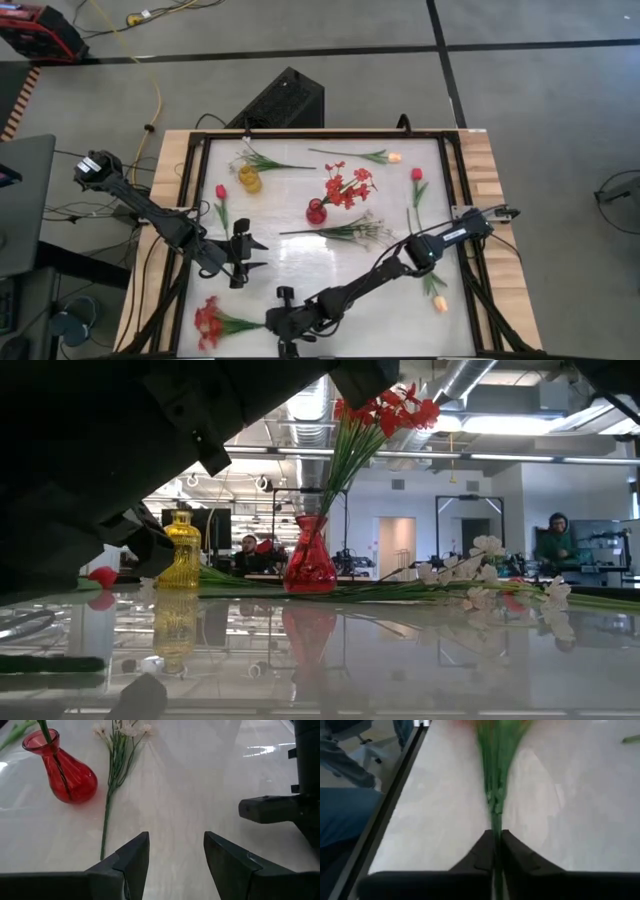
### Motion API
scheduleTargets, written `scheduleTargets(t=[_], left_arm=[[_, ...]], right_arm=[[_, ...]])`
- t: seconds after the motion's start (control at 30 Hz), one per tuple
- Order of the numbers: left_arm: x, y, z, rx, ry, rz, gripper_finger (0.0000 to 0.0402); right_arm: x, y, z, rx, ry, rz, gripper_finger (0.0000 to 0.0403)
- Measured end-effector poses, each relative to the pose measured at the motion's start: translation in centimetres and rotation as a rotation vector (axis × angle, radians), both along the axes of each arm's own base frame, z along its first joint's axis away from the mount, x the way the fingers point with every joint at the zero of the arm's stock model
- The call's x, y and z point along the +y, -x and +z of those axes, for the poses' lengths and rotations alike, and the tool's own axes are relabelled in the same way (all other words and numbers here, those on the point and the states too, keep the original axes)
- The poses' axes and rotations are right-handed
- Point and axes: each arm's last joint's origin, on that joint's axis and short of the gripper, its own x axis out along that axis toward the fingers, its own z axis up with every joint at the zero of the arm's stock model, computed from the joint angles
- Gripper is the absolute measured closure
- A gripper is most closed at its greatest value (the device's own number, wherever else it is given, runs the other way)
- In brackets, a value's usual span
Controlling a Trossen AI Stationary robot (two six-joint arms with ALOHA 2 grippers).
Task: Sort flowers into vase by color
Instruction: Put the orange flowers into the red vase
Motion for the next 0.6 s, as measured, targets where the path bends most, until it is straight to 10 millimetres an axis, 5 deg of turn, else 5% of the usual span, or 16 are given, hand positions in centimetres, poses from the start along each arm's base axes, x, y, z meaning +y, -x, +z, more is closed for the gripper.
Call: scheduleTargets(t=[0.37, 0.6], left_arm=[[0.0, 0.0, 0.0, 0.002, -0.005, -0.002, 0.0223], [0.0, 0.0, 0.0, 0.002, -0.006, -0.002, 0.0223]], right_arm=[[-0.6, 2.1, 4.1, 0.147, 0.103, 0.062, 0.0374], [-0.8, 2.4, 4.8, 0.15, 0.139, 0.075, 0.0374]])
